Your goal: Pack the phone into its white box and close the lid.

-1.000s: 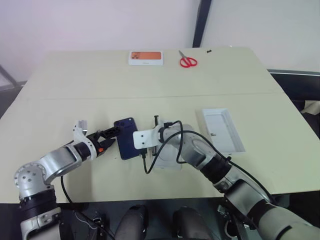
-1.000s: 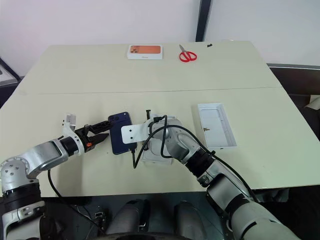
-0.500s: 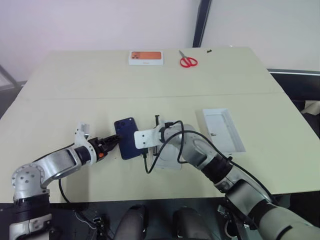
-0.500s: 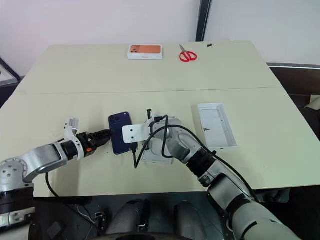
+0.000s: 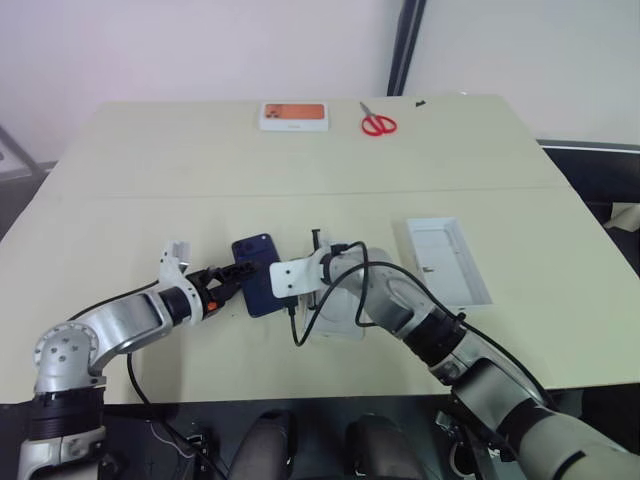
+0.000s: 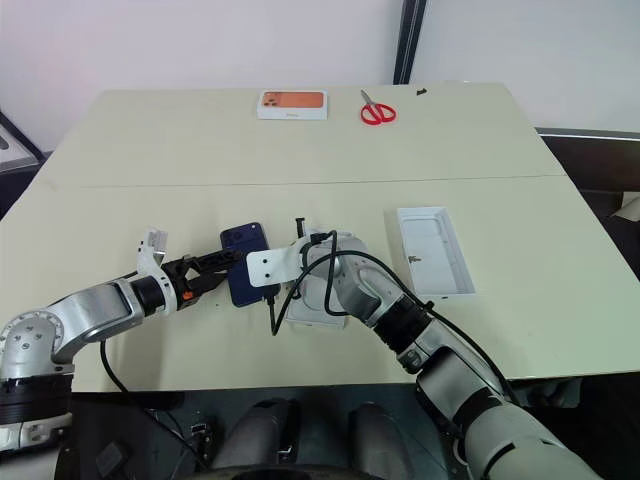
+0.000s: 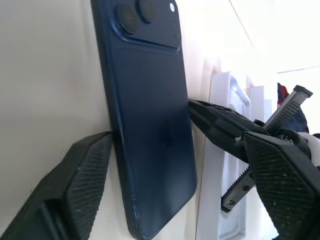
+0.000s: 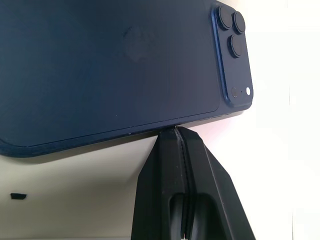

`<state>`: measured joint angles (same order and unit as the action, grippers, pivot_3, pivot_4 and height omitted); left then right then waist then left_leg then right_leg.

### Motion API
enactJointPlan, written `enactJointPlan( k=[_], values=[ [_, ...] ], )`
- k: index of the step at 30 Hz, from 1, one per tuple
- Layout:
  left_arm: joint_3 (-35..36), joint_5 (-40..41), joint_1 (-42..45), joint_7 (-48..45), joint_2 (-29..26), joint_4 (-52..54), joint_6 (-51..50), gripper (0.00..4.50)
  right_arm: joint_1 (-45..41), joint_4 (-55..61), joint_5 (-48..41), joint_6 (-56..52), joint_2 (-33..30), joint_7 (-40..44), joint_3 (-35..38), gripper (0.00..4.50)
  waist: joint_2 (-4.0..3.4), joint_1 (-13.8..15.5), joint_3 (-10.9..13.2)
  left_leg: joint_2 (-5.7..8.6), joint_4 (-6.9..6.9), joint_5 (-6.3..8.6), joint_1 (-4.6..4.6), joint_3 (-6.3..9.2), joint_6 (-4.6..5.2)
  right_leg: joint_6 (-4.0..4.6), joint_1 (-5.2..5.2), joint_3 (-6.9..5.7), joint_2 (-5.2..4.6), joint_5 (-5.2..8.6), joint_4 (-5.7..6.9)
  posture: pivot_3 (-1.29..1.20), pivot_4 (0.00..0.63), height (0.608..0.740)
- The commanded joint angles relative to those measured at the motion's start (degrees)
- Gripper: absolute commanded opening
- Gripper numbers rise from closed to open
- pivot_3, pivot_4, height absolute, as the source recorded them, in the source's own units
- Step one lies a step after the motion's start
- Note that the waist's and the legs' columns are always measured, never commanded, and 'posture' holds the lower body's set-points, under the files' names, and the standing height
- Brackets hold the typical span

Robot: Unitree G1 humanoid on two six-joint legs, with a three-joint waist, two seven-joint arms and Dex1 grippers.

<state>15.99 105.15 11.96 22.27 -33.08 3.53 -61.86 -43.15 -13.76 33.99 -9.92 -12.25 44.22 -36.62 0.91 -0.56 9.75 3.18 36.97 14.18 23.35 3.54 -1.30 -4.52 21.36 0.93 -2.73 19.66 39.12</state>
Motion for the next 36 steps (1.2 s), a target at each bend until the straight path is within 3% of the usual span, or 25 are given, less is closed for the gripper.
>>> enactJointPlan(
  k=[1, 25, 36],
  values=[
    [-1.95, 2.09, 0.30, -0.41, 0.24, 1.67, 0.85, 4.45, 0.61, -0.78, -0.11, 0.60, 1.18, 0.62, -1.46, 0.00, 0.00, 0.00, 0.00, 0.00, 0.00, 0.00, 0.00, 0.00, 0.00, 0.00, 0.00, 0.00, 0.00, 0.00, 0.00, 0.00, 0.150, 0.740],
    [-5.13, 6.43, 2.19, 0.17, 2.30, 4.02, 4.87, 4.45, 1.12, -1.90, -0.42, 1.25, 2.66, 0.81, -1.66, 0.00, 0.00, 0.01, 0.00, 0.00, 0.00, 0.01, 0.00, 0.00, 0.02, 0.00, 0.00, 0.00, 0.00, 0.00, 0.00, 0.00, 0.150, 0.740],
    [-3.52, -5.19, 2.85, 4.57, -4.01, 4.91, 5.34, 4.45, 1.50, -1.60, -0.15, 1.23, 2.30, 0.93, -1.38, 0.00, 0.00, -0.35, 0.00, 0.00, -0.06, 0.01, -0.01, 0.00, 0.01, 0.01, 0.02, 0.01, 0.02, 0.01, 0.00, 0.00, 0.150, 0.740]
  ],
)
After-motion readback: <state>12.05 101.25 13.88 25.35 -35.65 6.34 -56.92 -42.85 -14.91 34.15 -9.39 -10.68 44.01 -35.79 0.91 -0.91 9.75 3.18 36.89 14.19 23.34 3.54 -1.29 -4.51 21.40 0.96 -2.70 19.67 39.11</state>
